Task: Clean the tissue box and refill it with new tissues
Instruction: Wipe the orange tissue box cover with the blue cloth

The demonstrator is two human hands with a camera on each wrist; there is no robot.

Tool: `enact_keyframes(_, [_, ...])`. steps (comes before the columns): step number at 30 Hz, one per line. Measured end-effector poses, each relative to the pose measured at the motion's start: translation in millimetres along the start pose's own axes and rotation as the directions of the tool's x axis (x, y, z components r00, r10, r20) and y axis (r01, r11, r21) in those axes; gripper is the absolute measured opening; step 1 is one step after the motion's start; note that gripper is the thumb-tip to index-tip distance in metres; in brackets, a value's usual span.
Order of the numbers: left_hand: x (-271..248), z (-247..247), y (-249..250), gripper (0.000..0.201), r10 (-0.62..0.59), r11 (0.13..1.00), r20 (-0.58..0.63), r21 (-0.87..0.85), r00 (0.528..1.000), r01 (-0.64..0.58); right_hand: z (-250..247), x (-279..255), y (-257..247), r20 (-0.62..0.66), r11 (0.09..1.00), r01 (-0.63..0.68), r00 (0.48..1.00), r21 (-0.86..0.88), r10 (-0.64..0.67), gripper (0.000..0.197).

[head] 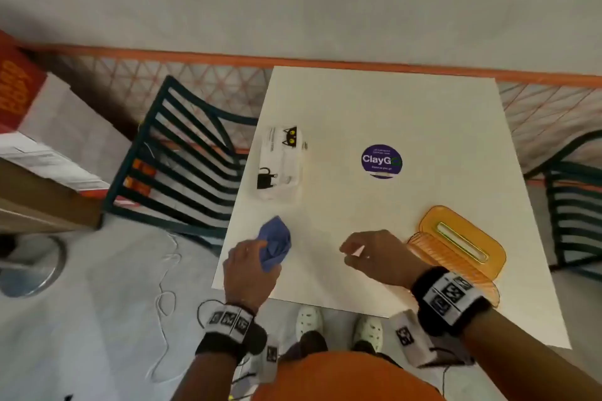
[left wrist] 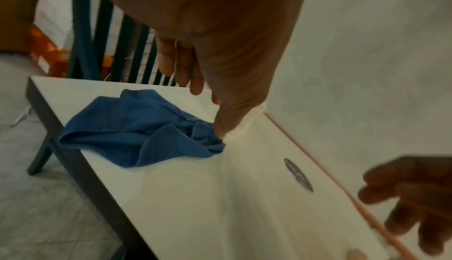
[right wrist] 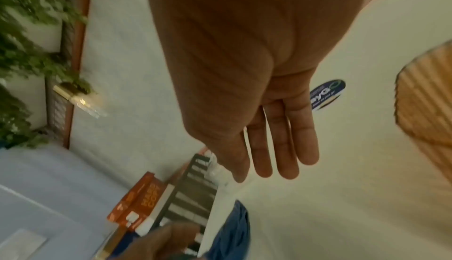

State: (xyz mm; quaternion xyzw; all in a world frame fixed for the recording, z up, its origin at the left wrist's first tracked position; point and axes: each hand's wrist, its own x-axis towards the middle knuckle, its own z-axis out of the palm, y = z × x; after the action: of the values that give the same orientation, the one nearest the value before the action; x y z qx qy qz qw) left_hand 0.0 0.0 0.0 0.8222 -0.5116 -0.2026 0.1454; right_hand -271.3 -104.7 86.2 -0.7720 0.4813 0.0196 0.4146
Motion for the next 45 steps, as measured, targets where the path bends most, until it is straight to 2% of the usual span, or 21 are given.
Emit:
enact_keyframes(2, [9.3, 11.2, -3.4, 0.087, -0.032, 0.987, 0.113, 0.159, 0.993, 0.013, 11.6, 10.4, -5.7, 0.062, 0.999, -0.018, 0.998, -0.046, 0.021, 0.026])
enact_keyframes(4, [14.5, 18.4, -7.8, 0.095, -0.044, 0.964, 0.167, 0.267, 0.985, -0.002, 22.9, 16.9, -10.9, 0.12, 0.995, -0.019, 0.992, -0.099, 0.031, 0.033])
enact_keyframes(9, [25.3, 26.5, -15.5, 0.044, -0.056, 0.976, 0.123, 0.215, 0.991, 0.028, 35.3, 30.0, -9.4, 0.117, 0.985, -0.032, 0.992, -0.17, 0.053, 0.045])
enact_keyframes(12, [28.1, 6.8, 2.4, 0.008, -0.096, 0.987, 0.288, -0.096, 0.953, 0.129, 39.7, 36.1, -8.0, 0.08, 0.982, 0.003, 0.997, -0.189, 0.012, 0.059])
enact_keyframes(13, [27.5, -0.1, 10.2, 0.01, -0.072, 0.966, 0.345, -0.211, 0.936, 0.152, 40.3, 37.3, -7.7, 0.071, 0.98, 0.028, 0.997, -0.195, -0.014, 0.065])
enact_keyframes(17, [25.6, -10.3, 33.2, 0.007, 0.108, 0.864, 0.52, -0.471, 0.848, 0.179, 41.0, 39.1, -13.2, 0.06, 0.99, 0.12, 0.991, -0.072, -0.116, 0.076])
enact_keyframes(19, [25.5, -12.5, 42.3, 0.002, 0.139, 0.819, 0.555, -0.53, 0.82, 0.22, 39.8, 36.3, -17.1, 0.055, 0.989, 0.147, 0.988, -0.01, -0.146, 0.055])
enact_keyframes(21, [25.0, -15.7, 48.9, 0.021, 0.138, 0.72, 0.591, -0.611, 0.795, 0.329, 34.2, 29.5, -18.8, 0.018, 0.987, 0.141, 0.99, 0.078, -0.143, 0.033])
enact_keyframes(22, [25.7, -16.1, 50.4, 0.03, 0.12, 0.659, 0.6, -0.644, 0.791, 0.388, 30.2, 24.6, -19.4, -0.002, 0.983, 0.111, 0.994, 0.143, -0.112, 0.028])
enact_keyframes(24, [26.2, -16.3, 55.0, 0.03, 0.079, 0.533, 0.595, -0.703, 0.8, 0.47, 24.3, 15.9, -18.3, -0.055, 0.974, 0.064, 0.997, 0.218, -0.053, 0.024])
enact_keyframes(27, [22.8, -9.9, 70.2, 0.042, 0.152, 0.393, 0.616, -0.755, 0.773, 0.524, 20.9, 8.4, -18.0, -0.117, 0.978, 0.038, 0.993, 0.203, -0.014, 0.023])
enact_keyframes(29, [19.1, -2.1, 81.6, 0.042, 0.215, 0.308, 0.673, -0.735, 0.708, 0.604, 19.1, 3.7, -16.7, -0.135, 0.983, 0.021, 0.991, 0.18, 0.003, 0.026])
enact_keyframes(31, [15.2, 7.6, 91.1, 0.047, 0.185, 0.331, 0.743, -0.663, 0.643, 0.671, 15.1, -3.7, -10.1, -0.127, 0.99, 0.007, 0.992, 0.141, 0.011, 0.03])
enact_keyframes(33, [13.6, 21.0, 95.7, 0.057, 0.097, 0.423, 0.777, -0.598, 0.622, 0.681, 4.2, -17.4, 0.5, -0.084, 0.987, -0.028, 0.996, 0.157, 0.042, 0.04])
enact_keyframes(34, [14.1, 28.3, 93.6, 0.062, 0.069, 0.431, 0.785, -0.58, 0.616, 0.691, -1.7, -25.7, 8.3, -0.084, 0.982, -0.065, 0.993, 0.178, 0.081, 0.048])
enact_keyframes(38, [11.7, 34.1, 93.3, 0.071, -0.014, 0.298, 0.864, -0.476, 0.502, 0.827, -9.4, -62.1, 56.2, -0.191, 0.947, -0.309, 0.928, 0.091, 0.321, 0.053])
enact_keyframes(39, [10.2, 28.3, 97.0, 0.06, -0.006, 0.254, 0.891, -0.439, 0.455, 0.862, -6.6, -69.6, 67.9, -0.163, 0.922, -0.384, 0.908, 0.038, 0.385, 0.053])
enact_keyframes(41, [5.8, 22.6, 98.0, 0.044, 0.049, 0.092, 0.924, -0.383, 0.38, 0.919, 4.6, -78.8, 86.5, -0.048, 0.886, -0.459, 0.888, -0.069, 0.456, 0.055])
enact_keyframes(42, [4.3, 18.7, 98.7, 0.043, 0.062, 0.017, 0.927, -0.371, 0.37, 0.928, 10.3, -80.2, 92.5, 0.008, 0.883, -0.462, 0.886, -0.086, 0.464, 0.053])
enact_keyframes(43, [2.1, 17.5, 99.4, 0.043, 0.067, -0.009, 0.918, -0.39, 0.39, 0.921, 14.9, -80.1, 95.6, 0.05, 0.886, -0.456, 0.886, -0.083, 0.461, 0.049])
enact_keyframes(45, [-0.1, 20.2, 94.9, 0.045, 0.053, -0.006, 0.891, -0.452, 0.452, 0.892, 21.6, -76.9, 99.7, 0.07, 0.905, -0.418, 0.903, -0.083, 0.423, 0.037])
